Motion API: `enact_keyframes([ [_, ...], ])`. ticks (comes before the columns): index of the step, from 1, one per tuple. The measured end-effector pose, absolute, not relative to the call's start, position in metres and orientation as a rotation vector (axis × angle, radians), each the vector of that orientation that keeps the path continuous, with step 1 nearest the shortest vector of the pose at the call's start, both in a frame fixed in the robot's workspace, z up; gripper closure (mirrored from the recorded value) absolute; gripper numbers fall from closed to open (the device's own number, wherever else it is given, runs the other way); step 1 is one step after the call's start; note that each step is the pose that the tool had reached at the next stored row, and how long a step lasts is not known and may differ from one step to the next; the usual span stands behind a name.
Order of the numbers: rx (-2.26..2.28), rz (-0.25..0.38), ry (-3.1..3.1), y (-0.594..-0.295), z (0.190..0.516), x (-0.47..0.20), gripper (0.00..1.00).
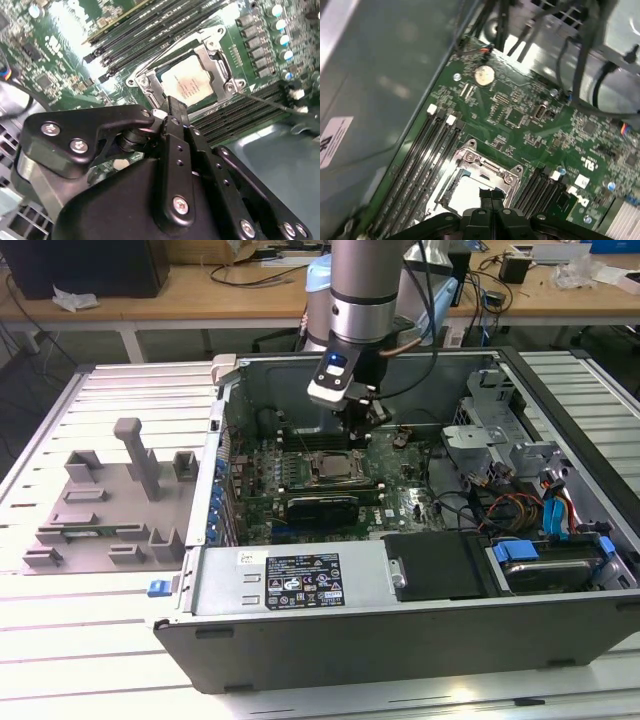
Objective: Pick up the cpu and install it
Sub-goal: 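Close the cpu cover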
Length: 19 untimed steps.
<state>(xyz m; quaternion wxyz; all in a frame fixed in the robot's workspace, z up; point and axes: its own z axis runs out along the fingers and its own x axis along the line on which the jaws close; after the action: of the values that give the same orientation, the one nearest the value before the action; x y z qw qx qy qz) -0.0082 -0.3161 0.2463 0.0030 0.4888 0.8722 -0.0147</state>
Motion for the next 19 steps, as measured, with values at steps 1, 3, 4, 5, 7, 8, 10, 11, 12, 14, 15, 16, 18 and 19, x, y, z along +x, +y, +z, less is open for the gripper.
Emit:
enact_keyframes([
  [1,1.483,-0.046,2.762,-0.3161,0.2463,-0.0081,0.89],
  [3,1.393,-0.045,2.807,-0.3161,0.2462,-0.0082,0.89],
  [4,1.368,-0.045,2.819,-0.3161,0.2462,-0.0081,0.89],
  [5,1.333,-0.045,2.835,-0.3161,0.2462,-0.0082,0.89],
  [7,1.235,-0.045,2.878,-0.3161,0.246,-0.0081,0.89],
  [8,1.183,-0.045,2.9,-0.3161,0.2459,-0.0082,0.89],
  [10,1.122,-0.044,2.923,-0.3161,0.2457,-0.0081,0.89],
  [11,1.086,-0.044,2.936,-0.3161,0.2456,-0.0082,0.89],
  [12,1.055,-0.044,2.947,-0.3161,0.2456,-0.0082,0.89],
  [14,0.972,-0.043,2.975,-0.3161,0.2453,-0.0082,0.89],
  [15,0.944,-0.043,2.984,-0.3161,0.2453,-0.0082,0.89],
  [16,0.905,-0.043,2.995,-0.3161,0.2452,-0.0082,0.89],
  [18,0.849,-0.042,3.011,-0.3161,0.245,-0.0082,0.89],
  [19,0.823,-0.042,3.018,-0.3161,0.245,-0.0081,0.89],
])
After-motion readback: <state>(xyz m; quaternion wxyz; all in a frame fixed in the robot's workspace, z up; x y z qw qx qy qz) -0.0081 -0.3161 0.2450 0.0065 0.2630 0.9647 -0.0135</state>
